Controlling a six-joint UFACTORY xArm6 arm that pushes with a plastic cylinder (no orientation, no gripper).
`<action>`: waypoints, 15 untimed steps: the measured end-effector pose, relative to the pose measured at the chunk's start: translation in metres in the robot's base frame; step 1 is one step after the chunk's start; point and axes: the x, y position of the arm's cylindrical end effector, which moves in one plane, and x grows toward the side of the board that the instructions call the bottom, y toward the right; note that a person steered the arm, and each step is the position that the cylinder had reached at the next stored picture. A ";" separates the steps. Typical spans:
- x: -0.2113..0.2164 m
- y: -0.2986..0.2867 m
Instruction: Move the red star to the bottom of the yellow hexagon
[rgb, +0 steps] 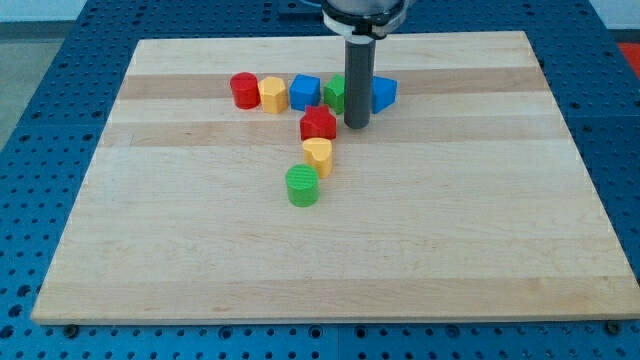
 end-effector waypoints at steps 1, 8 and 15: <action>0.000 -0.001; 0.026 -0.083; -0.031 -0.064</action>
